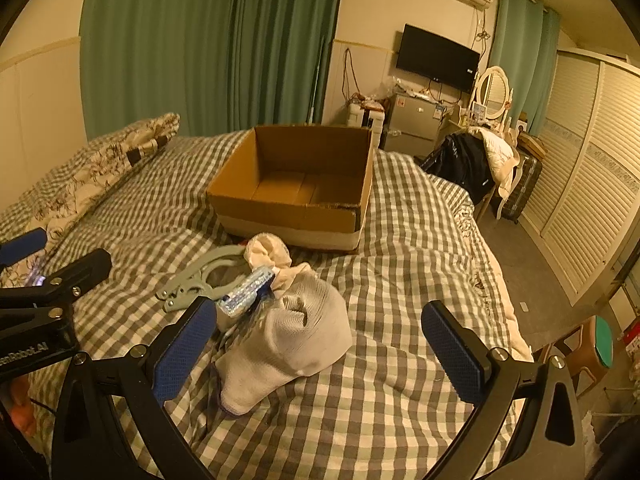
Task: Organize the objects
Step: 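Move both tools toward the pile of items in front of the cardboard box, then grasp the white knit sock with the right tool while the left tool grasps the blue toothpaste box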
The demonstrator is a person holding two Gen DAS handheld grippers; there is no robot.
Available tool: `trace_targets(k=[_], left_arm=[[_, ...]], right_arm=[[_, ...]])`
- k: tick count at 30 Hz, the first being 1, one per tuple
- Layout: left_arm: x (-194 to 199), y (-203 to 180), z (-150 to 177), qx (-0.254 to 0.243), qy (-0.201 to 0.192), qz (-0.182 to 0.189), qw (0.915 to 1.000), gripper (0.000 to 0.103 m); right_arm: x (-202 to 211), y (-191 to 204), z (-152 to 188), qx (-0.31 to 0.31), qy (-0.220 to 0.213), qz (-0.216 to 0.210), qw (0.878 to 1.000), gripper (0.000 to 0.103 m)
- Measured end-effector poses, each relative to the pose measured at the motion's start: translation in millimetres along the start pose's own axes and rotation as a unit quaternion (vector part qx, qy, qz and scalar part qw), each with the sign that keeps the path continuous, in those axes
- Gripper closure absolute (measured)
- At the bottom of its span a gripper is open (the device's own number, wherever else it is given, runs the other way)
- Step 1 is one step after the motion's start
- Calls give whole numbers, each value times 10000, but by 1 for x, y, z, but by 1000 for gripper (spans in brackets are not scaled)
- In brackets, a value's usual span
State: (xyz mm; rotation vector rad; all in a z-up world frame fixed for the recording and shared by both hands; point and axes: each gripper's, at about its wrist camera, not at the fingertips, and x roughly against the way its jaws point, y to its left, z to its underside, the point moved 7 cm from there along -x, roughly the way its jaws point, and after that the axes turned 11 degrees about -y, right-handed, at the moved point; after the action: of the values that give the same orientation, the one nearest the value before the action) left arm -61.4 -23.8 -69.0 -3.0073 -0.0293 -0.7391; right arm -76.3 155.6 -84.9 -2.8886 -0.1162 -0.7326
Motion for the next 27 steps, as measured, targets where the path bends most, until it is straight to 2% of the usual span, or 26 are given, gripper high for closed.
trace_targets(k=[7, 10, 13, 17, 21, 27], left_arm=[[-17, 9, 11, 43, 205, -93, 9997, 0], [-25, 11, 17, 50, 313, -137, 9994, 0], [-32, 13, 22, 49, 421, -164, 9990, 0], [-37, 9, 27, 23, 520, -169, 9985, 0], [-36, -5, 26, -90, 514, -86, 9986, 0], [-39, -38, 26, -332, 562, 181, 9977, 0]], right_arm=[[-39, 11, 18, 136, 428, -67, 9990, 2], [-57, 14, 27, 126, 671, -132, 9976, 7], [-72, 19, 39, 140, 894, -235, 9956, 18], [-73, 15, 41, 242, 829, -138, 9962, 38], [-65, 6, 39, 124, 725, -238, 9970, 49], [-35, -16, 21, -166, 344, -372, 9986, 55]])
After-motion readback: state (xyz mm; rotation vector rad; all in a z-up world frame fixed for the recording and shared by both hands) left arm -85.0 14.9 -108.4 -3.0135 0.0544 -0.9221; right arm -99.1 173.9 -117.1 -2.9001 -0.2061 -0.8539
